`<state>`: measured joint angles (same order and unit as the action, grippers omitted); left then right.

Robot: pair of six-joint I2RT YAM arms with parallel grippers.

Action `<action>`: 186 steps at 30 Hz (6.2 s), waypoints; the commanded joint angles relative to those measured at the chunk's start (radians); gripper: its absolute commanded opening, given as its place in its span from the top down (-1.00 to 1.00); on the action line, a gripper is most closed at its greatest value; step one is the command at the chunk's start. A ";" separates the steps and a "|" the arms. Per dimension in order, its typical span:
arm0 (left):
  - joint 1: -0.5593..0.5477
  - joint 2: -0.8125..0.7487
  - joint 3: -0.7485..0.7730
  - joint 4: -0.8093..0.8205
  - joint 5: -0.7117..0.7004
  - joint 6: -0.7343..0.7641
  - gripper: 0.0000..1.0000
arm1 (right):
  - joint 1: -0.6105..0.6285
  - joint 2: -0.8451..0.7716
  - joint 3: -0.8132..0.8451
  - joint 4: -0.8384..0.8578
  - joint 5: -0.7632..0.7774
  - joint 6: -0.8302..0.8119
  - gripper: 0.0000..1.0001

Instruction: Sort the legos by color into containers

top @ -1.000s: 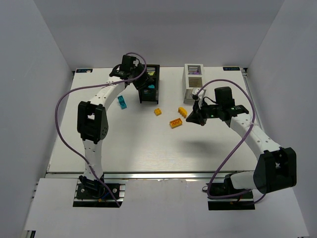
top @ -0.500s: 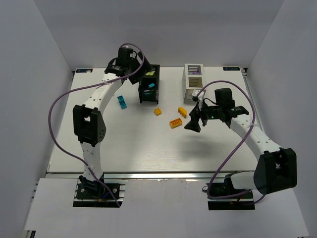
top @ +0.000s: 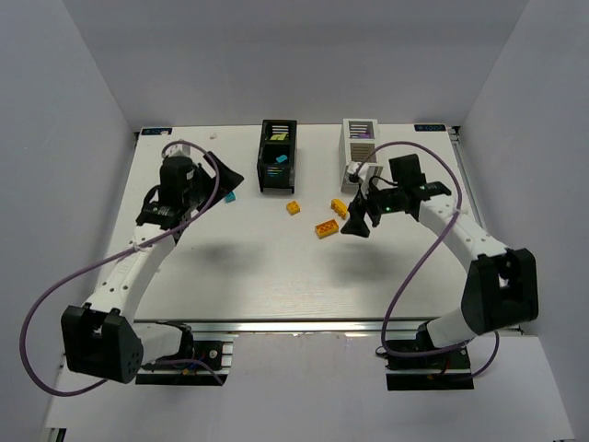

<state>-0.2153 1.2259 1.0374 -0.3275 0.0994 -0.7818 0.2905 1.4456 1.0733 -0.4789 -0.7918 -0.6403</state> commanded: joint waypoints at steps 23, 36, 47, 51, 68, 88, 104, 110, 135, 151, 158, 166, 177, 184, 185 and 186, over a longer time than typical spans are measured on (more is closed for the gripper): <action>0.011 -0.528 -0.454 -0.060 -0.075 -0.034 -0.96 | 0.335 0.321 0.244 0.052 0.666 0.658 -0.79; 0.011 -0.522 -0.482 -0.074 -0.086 -0.037 -0.96 | 0.314 0.318 0.286 -0.219 0.438 -0.656 -0.79; 0.011 -0.508 -0.482 -0.079 -0.086 -0.039 -0.96 | 0.254 0.501 0.438 -0.402 0.381 -1.007 -0.64; 0.011 -0.520 -0.496 -0.081 -0.086 -0.043 -0.96 | 0.254 0.544 0.459 -0.380 0.382 -0.997 -0.62; 0.010 -0.505 -0.501 -0.065 -0.086 -0.050 -0.96 | 0.254 0.668 0.573 -0.429 0.388 -0.868 0.35; 0.011 -0.480 -0.568 0.038 -0.040 -0.065 -0.96 | -0.088 0.260 0.462 0.293 0.192 0.203 1.00; 0.010 -0.497 -0.597 0.051 -0.026 -0.089 -0.96 | -0.156 0.518 0.652 0.410 0.279 0.410 0.57; 0.011 -0.483 -0.596 0.086 -0.003 -0.085 -0.96 | -0.157 0.550 0.643 0.396 0.309 0.367 -0.03; 0.014 0.548 0.355 -0.254 -0.366 0.320 -0.71 | -0.157 0.086 0.266 0.037 -0.176 -0.062 0.24; 0.024 0.877 0.710 -0.300 -0.418 0.320 -0.53 | -0.157 -0.019 0.065 0.034 -0.170 -0.096 0.01; 0.025 0.914 0.717 -0.309 -0.402 0.320 -0.50 | -0.156 -0.007 0.079 0.048 -0.172 -0.075 0.00; 0.030 0.946 0.725 -0.306 -0.389 0.316 -0.39 | -0.156 -0.016 0.077 0.049 -0.156 -0.073 0.00; 0.036 0.896 0.707 -0.292 -0.359 0.303 0.63 | -0.157 -0.019 0.070 0.022 -0.159 -0.096 0.00; 0.036 0.631 0.443 -0.191 -0.157 0.271 0.83 | -0.085 0.009 0.083 -0.053 -0.153 -0.067 0.02; 0.036 0.524 0.324 -0.158 -0.108 0.260 0.83 | -0.065 0.013 0.086 -0.056 -0.143 -0.036 0.03; 0.036 0.468 0.264 -0.092 -0.040 0.250 0.83 | -0.044 0.018 0.088 -0.047 -0.138 0.058 0.04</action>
<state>-0.1825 1.9308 1.4315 -0.5396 -0.1253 -0.4980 0.1879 1.4563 1.1439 -0.4992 -0.9245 -0.6998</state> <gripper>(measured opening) 0.460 0.485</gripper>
